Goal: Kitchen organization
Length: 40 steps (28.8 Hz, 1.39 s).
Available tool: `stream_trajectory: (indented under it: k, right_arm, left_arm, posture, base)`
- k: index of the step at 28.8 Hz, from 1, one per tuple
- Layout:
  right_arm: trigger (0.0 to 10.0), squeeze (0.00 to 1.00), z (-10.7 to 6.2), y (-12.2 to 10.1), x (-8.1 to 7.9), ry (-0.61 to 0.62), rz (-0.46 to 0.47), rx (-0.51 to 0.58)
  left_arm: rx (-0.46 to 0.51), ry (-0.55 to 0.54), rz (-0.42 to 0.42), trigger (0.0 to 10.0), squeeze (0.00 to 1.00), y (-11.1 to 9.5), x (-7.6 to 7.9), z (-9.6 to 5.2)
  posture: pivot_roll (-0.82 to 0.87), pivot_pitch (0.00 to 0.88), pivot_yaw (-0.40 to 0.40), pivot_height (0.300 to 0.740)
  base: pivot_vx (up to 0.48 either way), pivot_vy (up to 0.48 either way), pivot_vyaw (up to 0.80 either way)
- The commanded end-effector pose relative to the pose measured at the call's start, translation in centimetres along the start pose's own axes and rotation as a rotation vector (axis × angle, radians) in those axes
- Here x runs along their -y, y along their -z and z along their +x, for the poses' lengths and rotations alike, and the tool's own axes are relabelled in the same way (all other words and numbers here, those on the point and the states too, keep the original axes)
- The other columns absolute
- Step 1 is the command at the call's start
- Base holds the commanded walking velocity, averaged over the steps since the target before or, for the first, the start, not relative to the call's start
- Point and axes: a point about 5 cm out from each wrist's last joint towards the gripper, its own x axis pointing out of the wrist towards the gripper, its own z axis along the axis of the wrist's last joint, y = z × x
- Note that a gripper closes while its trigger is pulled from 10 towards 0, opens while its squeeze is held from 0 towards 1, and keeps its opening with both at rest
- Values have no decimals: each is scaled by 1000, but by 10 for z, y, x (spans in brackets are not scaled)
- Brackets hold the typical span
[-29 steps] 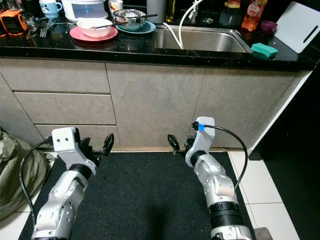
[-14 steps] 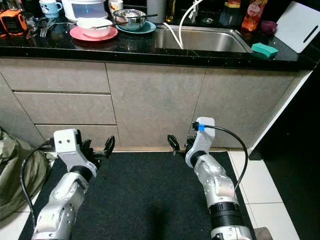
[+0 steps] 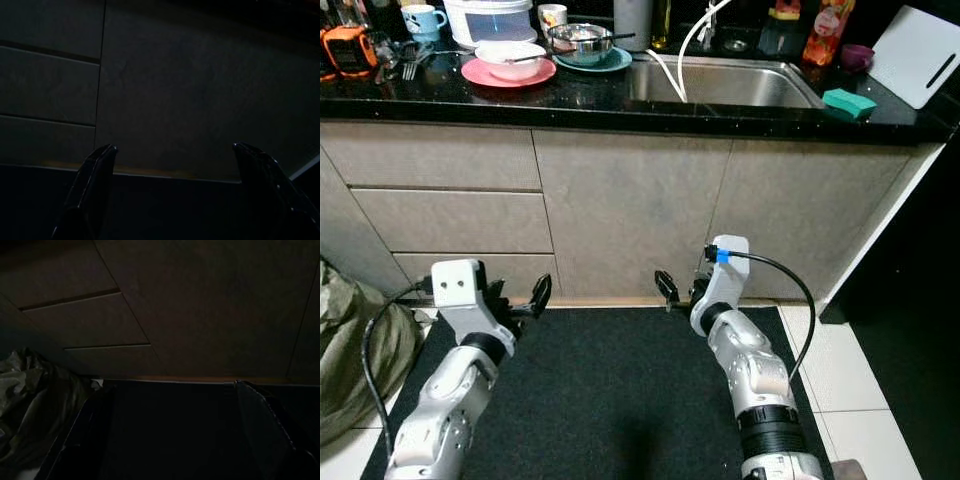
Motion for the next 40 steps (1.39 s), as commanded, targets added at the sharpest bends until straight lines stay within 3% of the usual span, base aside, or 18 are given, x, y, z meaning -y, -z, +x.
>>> stream_trajectory:
  k: [1,15,18,26,31,34,37,40]
  right_arm:
    - [10000,0,-2,0,6,16,12,5]
    - [10000,0,-2,0,0,-59,3,24]
    - [10000,0,-2,1,-4,-89,-32,17]
    - [10000,0,-3,0,-5,-107,3,30]
    - [10000,0,-7,-2,-11,-221,58,41]
    - [10000,0,-19,-14,-26,-491,150,75]
    - [10000,0,-33,-43,-38,-715,288,153]
    - [10000,0,-37,-53,-43,-782,307,177]
  left_arm:
    - [0,3,9,10000,0,0,2,0]
    - [-2,14,3,10000,0,3,3,2]
    - [-1,15,3,10000,0,3,3,1]
    - [0,17,4,10000,0,3,3,1]
    - [2,16,5,10000,0,3,3,1]
    - [4,11,5,10000,0,3,3,0]
    - [8,7,8,10000,0,2,3,-2]
    - [9,6,9,10000,0,2,3,-3]
  posture:
    - [135,0,-14,740]
    - [133,0,-11,740]
    - [136,0,-10,740]
    - [141,0,-7,740]
    - [147,0,-8,740]
    - [157,0,-6,740]
    - [158,0,-8,740]
    - [158,0,-8,740]
  base:
    - [416,0,0]
    - [433,0,0]
    - [433,0,800]
    - [434,0,788]
    - [432,0,0]
    - [433,0,0]
    - [434,0,0]
    - [434,0,0]
